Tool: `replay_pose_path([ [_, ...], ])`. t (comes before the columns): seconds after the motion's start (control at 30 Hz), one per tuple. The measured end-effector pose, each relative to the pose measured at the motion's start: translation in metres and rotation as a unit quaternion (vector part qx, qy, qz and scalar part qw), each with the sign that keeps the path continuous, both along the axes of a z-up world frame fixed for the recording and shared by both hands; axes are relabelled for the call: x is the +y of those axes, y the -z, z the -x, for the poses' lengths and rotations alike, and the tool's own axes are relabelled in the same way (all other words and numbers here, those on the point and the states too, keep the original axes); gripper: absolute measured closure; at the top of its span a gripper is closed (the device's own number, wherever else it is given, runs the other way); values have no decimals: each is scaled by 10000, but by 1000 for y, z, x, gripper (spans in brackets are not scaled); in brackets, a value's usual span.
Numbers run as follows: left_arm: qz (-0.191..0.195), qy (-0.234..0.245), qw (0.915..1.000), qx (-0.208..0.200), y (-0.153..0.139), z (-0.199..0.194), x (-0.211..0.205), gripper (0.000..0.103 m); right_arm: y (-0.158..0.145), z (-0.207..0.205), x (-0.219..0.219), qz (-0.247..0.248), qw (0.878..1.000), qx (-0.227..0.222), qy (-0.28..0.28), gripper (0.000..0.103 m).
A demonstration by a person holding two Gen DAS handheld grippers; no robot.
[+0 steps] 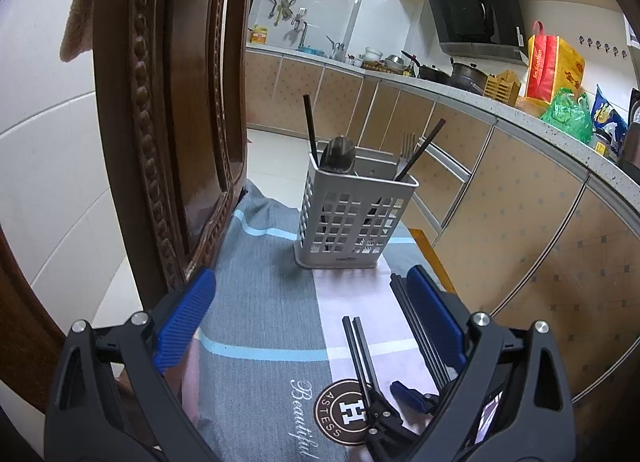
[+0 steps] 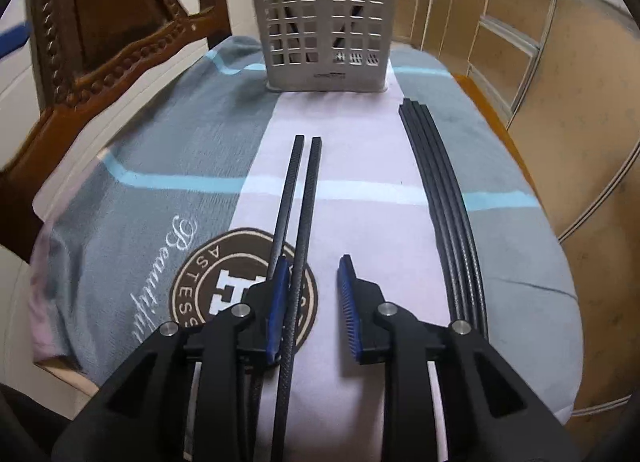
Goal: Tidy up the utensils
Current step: 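Lower the right tool onto a black chopstick and close on it, then lower the left tool onto a black chopstick and close on it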
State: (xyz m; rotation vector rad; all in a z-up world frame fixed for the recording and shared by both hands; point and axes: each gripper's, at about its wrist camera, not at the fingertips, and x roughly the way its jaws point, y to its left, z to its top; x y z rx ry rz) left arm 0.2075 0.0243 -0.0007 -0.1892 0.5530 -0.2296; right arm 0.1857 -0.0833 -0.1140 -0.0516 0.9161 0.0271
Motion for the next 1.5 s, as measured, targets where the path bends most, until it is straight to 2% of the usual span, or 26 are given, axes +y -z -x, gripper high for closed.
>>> replay_pose_path([
  [0.1,-104,14,9999,42,3,-1,-4,8,-1,1,-10,-147,9997,-33,165,83],
  [0.3,-483,28,9984,301,18,-8,-20,8,-2,2,-20,-275,9992,-11,289,83],
  [0.4,-681,36,9957,632,30,-20,-29,8,-4,-3,-21,-384,9991,77,135,75],
  [0.47,-808,-27,9922,944,40,-31,-33,8,-5,-10,-22,-402,9991,138,71,75],
  [0.53,-739,-114,9903,1171,46,-40,-28,8,-7,-24,-22,-423,9987,287,-66,74],
  [0.63,-620,-218,9904,1212,45,-44,-20,8,-7,-51,-19,-330,9979,491,-264,74],
  [0.83,-711,-312,9871,1402,53,-54,-19,8,-10,-111,-17,-311,9956,825,-331,75],
  [0.87,-769,-289,9863,1433,55,-56,-21,8,-10,-116,-17,-303,9953,861,-316,76],
  [0.93,-886,-242,9849,1468,57,-57,-25,8,-11,-125,-16,-178,9956,877,-275,93],
  [0.97,-920,-223,9845,1475,58,-58,-27,8,-11,-126,-16,-193,9955,879,-283,93],
  [1.07,-910,-126,9841,1521,60,-60,-32,8,-17,-120,-25,-407,9964,698,-263,94],
  [1.1,-813,-75,9849,1529,60,-60,-33,8,-25,-115,-32,-544,9967,565,-218,94],
  [1.17,-898,-42,9835,1567,60,-61,-39,8,-41,-99,-51,-886,9953,333,-199,94],
  [1.33,-973,223,9818,1614,65,-69,-60,8,-86,-46,-103,-1719,9840,-396,-264,95],
  [1.4,-1112,303,9795,1651,70,-76,-73,9,-98,-30,-117,-1768,9822,-577,-247,95],
  [1.5,-1135,410,9744,1895,83,-89,-89,17,-102,-21,-127,-1803,9813,-631,-216,95],
])
